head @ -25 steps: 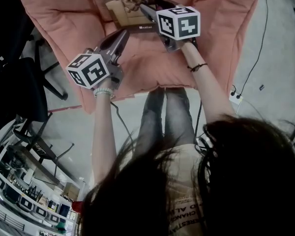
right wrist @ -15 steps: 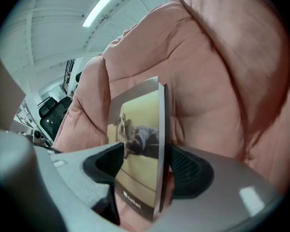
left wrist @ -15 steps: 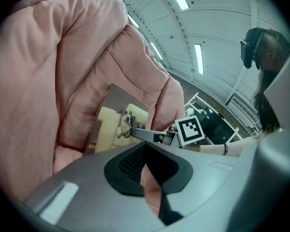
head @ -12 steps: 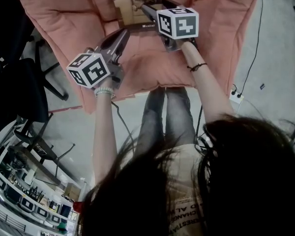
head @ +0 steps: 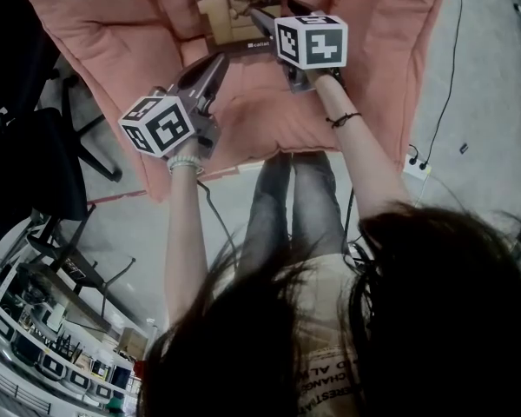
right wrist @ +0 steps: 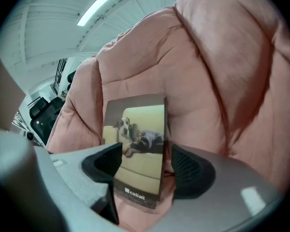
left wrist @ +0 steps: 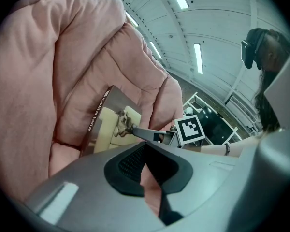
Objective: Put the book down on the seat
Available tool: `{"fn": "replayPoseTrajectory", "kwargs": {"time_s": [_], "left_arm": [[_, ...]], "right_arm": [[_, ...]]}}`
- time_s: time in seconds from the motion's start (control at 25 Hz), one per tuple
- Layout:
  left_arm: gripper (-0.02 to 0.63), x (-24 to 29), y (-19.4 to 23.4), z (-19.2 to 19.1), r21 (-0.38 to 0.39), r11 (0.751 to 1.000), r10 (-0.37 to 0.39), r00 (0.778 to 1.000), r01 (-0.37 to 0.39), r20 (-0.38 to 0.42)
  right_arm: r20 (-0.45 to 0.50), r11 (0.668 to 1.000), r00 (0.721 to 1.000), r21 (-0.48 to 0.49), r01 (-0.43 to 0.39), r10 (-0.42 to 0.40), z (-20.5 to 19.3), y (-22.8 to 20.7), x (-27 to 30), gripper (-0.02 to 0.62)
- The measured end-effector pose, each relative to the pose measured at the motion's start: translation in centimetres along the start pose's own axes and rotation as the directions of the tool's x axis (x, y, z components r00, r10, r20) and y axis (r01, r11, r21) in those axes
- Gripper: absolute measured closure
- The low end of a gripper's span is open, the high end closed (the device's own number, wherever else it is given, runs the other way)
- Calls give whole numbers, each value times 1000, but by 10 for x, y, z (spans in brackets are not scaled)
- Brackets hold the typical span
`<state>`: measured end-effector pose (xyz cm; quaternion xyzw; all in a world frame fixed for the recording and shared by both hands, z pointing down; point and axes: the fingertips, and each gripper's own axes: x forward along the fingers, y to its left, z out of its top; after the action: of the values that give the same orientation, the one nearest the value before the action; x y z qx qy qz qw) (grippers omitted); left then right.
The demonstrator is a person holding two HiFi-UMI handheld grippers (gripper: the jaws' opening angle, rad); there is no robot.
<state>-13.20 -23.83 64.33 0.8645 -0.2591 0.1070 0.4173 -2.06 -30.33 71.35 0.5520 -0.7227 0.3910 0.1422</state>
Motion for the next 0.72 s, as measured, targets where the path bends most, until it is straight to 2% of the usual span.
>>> {"fn": "replayPoseTrajectory", "kwargs": {"time_s": [0.16,0.36,0.52,0.72], "left_arm": [[603,-8,4,4,-3,1000,-2,1000,2,10],[603,-8,-12,13,9,1000,-17,1000,17,20],[603,-10,-27,21,14,1000,-25,999,25,27],[603,-11,-43,37,36,998,-43,998,42,38]], "right_arm": [[-2,1000,1000,-11,-1,1,2,12,-3,288],[-45,999,998,0,-41,41,7,23,-20,290],[-41,998,998,-10,-56,56,19,33,-37,308],[-46,996,995,-25,-87,86,37,45,-51,365]]}}
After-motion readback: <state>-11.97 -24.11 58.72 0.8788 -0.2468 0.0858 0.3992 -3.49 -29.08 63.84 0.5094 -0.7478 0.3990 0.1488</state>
